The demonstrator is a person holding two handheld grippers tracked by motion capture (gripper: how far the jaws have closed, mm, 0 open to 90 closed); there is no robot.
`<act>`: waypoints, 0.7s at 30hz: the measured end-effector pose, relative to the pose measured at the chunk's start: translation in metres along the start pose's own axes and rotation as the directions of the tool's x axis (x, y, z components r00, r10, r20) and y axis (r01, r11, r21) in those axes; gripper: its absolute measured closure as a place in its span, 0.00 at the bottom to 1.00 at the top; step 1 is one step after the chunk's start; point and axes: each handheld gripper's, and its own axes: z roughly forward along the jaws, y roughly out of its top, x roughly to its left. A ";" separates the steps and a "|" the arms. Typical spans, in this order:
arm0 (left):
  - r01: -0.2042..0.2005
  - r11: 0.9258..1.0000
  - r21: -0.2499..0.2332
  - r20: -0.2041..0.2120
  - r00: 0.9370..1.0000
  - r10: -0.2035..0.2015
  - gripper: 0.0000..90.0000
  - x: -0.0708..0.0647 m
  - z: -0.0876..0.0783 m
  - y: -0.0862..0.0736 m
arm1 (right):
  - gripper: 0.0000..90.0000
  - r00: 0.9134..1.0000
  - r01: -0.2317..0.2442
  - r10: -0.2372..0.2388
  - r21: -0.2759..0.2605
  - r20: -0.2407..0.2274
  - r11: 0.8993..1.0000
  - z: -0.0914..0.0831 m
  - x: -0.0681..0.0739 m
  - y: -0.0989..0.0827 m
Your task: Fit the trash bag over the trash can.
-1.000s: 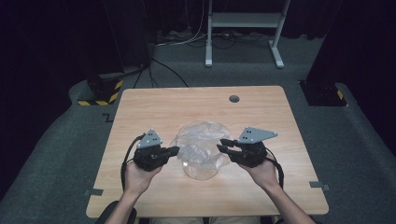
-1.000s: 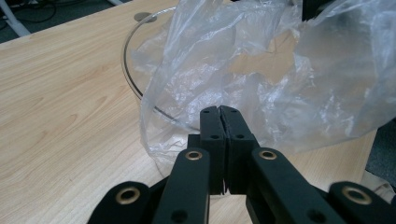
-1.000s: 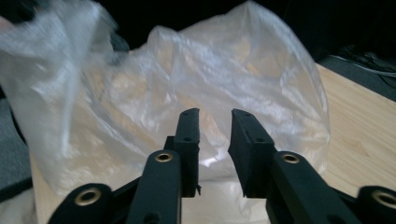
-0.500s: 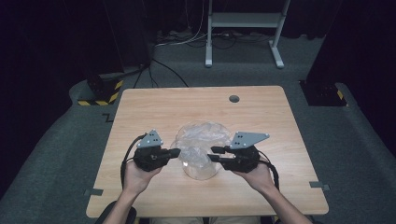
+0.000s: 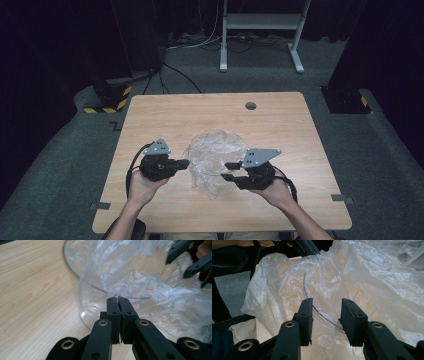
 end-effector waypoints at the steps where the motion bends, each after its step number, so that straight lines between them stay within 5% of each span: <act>1: 0.008 1.000 0.009 0.000 1.000 -0.008 0.97 0.000 0.002 -0.001 | 0.68 1.000 0.003 -0.003 -0.001 0.000 1.000 0.000 0.000 0.000; 7: 0.004 1.000 0.029 -0.040 0.999 -0.003 0.96 0.002 0.008 -0.002 | 0.66 1.000 -0.007 0.007 -0.008 -0.006 1.000 0.000 -0.003 -0.002; 14: 0.048 0.997 0.059 -0.110 0.993 -0.042 0.90 0.010 0.016 -0.005 | 0.64 1.000 -0.019 0.019 -0.014 -0.016 1.000 -0.001 -0.005 -0.003; 18: 0.089 0.996 0.006 -0.124 0.988 -0.088 0.82 0.014 0.008 -0.005 | 0.64 1.000 -0.014 0.013 -0.034 -0.024 0.999 -0.004 -0.006 -0.002; 21: 0.146 0.988 -0.051 -0.119 0.981 -0.151 0.76 0.017 0.001 -0.007 | 0.64 1.000 -0.023 0.021 -0.063 -0.021 0.998 -0.008 -0.007 0.000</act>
